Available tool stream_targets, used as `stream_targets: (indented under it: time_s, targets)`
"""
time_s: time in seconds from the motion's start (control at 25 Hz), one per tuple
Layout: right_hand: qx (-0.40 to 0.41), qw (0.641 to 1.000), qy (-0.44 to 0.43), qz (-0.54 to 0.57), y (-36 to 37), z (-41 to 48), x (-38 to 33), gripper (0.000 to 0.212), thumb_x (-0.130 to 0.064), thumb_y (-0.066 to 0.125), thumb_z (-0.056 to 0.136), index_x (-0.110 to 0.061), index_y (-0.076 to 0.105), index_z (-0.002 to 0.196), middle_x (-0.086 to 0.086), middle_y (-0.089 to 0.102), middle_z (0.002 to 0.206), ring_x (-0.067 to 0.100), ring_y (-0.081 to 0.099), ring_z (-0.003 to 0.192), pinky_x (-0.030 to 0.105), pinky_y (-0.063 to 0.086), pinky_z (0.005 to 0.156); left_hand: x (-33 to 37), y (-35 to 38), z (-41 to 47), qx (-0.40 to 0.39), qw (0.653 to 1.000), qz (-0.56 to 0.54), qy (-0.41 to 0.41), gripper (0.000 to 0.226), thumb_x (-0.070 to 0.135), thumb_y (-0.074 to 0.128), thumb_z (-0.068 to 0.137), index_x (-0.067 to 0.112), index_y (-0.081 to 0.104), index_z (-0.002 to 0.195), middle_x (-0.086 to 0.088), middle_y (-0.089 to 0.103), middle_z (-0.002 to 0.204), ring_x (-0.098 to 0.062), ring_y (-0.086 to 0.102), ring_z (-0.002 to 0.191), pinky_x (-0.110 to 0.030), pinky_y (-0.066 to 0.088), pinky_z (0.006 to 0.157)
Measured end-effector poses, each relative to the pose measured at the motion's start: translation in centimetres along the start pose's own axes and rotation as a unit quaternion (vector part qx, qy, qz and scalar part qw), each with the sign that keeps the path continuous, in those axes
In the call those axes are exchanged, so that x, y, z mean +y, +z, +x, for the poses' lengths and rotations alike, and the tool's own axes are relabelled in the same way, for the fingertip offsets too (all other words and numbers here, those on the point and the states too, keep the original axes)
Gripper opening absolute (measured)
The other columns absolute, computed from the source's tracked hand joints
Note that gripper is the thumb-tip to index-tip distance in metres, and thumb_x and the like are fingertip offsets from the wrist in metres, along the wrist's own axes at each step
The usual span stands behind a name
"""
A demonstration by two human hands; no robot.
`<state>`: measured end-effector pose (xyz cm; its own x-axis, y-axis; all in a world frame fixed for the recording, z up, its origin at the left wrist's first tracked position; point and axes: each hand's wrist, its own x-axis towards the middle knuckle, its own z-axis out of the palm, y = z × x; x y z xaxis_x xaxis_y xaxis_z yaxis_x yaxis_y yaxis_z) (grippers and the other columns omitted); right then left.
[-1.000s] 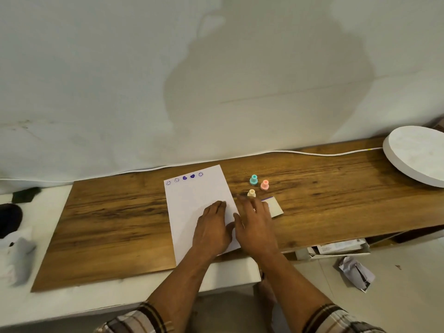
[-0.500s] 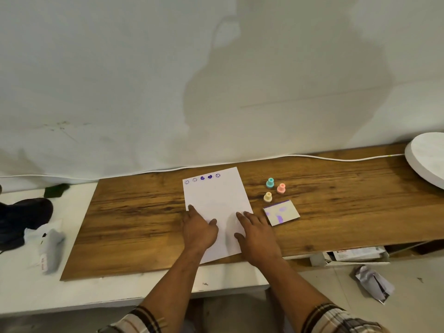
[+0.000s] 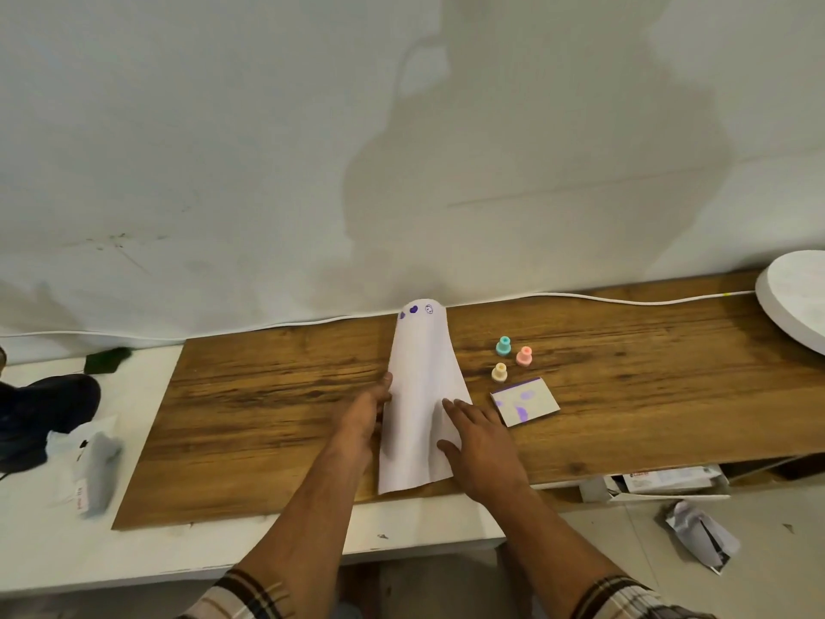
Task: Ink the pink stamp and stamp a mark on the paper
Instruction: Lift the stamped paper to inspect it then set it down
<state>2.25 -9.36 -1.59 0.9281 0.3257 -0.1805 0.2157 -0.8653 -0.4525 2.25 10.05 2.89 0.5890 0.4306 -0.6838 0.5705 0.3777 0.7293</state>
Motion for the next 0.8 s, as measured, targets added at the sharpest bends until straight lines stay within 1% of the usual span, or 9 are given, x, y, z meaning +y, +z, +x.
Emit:
stream_targets:
  time_s: [0.04,0.16,0.32,0.36,0.44,0.52,0.64,0.72,0.8]
  targets:
    - [0.0,1.0,0.0,0.002,0.0,0.0,0.0,0.071,-0.051,0.063,0.099,-0.035,0.032,0.162,-0.009,0.04,0.166,0.021,0.036,0.152,0.042,0.034,0.121,0.0,0.1,-0.1,-0.013,1.0,0.01,-0.004,0.046,0.05,0.083,0.072,0.016,0.077,0.103,-0.003,0.075,0.111,-0.022,0.066,0.106,-0.037,0.049,0.079]
    - [0.002,1.0,0.002,0.006,0.2,0.1,0.1,0.072,-0.052,0.064,0.098,-0.036,0.033,0.161,-0.009,0.042,0.165,0.021,0.039,0.15,0.041,0.037,0.12,0.2,0.9,-0.6,-0.024,0.998,-0.063,0.016,0.033,0.031,0.083,0.08,0.018,0.075,0.11,-0.004,0.075,0.115,-0.023,0.068,0.109,-0.04,0.057,0.08]
    - [0.0,1.0,-0.001,0.005,0.4,0.2,0.3,0.073,-0.053,0.064,0.098,-0.037,0.032,0.161,-0.01,0.042,0.165,0.021,0.038,0.151,0.041,0.037,0.119,0.5,0.8,-1.2,-0.064,0.998,-0.019,-0.024,0.048,0.045,0.086,0.074,0.015,0.074,0.109,-0.006,0.077,0.108,-0.031,0.069,0.104,-0.046,0.057,0.085]
    - [0.0,1.0,-0.001,0.005,0.3,0.2,0.4,0.073,-0.053,0.063,0.098,-0.037,0.031,0.161,-0.01,0.041,0.165,0.021,0.037,0.151,0.042,0.036,0.12,0.6,0.6,-1.1,-0.061,0.998,-0.013,-0.025,0.047,0.042,0.087,0.073,0.014,0.074,0.109,-0.007,0.077,0.107,-0.033,0.07,0.102,-0.05,0.056,0.088]
    - [-0.002,1.0,0.0,0.005,0.3,0.2,0.4,0.073,-0.053,0.062,0.099,-0.037,0.03,0.162,-0.01,0.04,0.166,0.021,0.037,0.152,0.042,0.036,0.12,0.7,0.4,-0.7,-0.009,1.0,0.003,0.008,0.039,0.029,0.088,0.075,0.011,0.074,0.106,-0.009,0.077,0.108,-0.035,0.071,0.097,-0.053,0.055,0.092]
    - [-0.009,1.0,0.003,0.011,0.2,0.1,0.3,0.073,-0.053,0.061,0.099,-0.037,0.028,0.162,-0.01,0.038,0.167,0.021,0.035,0.152,0.042,0.036,0.12,0.9,0.2,-0.4,0.05,0.996,0.042,0.06,0.03,0.023,0.085,0.08,0.011,0.07,0.102,-0.006,0.074,0.105,-0.029,0.069,0.087,-0.045,0.057,0.083]
    - [-0.02,0.998,0.019,0.061,-0.8,0.0,-0.2,0.071,-0.052,0.06,0.101,-0.036,0.029,0.162,-0.008,0.039,0.167,0.022,0.039,0.15,0.043,0.041,0.117,2.0,-0.2,-1.1,0.054,0.988,0.082,0.122,0.029,0.028,0.08,0.086,0.017,0.068,0.11,0.004,0.067,0.092,-0.015,0.065,0.077,-0.027,0.048,0.06]
    - [0.0,0.991,0.043,0.124,-2.3,0.1,-1.0,0.064,-0.05,0.059,0.102,-0.031,0.037,0.159,-0.004,0.046,0.162,0.024,0.048,0.144,0.042,0.047,0.112,3.2,-0.7,-1.9,0.041,0.985,0.103,0.134,0.029,0.033,0.078,0.087,0.022,0.064,0.111,0.008,0.064,0.09,-0.013,0.063,0.077,-0.025,0.044,0.055]
    - [0.04,0.968,0.084,0.232,-4.4,0.3,-1.9,0.059,-0.05,0.059,0.102,-0.025,0.046,0.154,0.001,0.055,0.155,0.026,0.056,0.136,0.037,0.051,0.102,4.7,-1.6,-3.3,0.016,0.982,0.118,0.148,0.03,0.036,0.078,0.087,0.026,0.06,0.109,0.01,0.064,0.092,-0.014,0.063,0.078,-0.026,0.046,0.055]
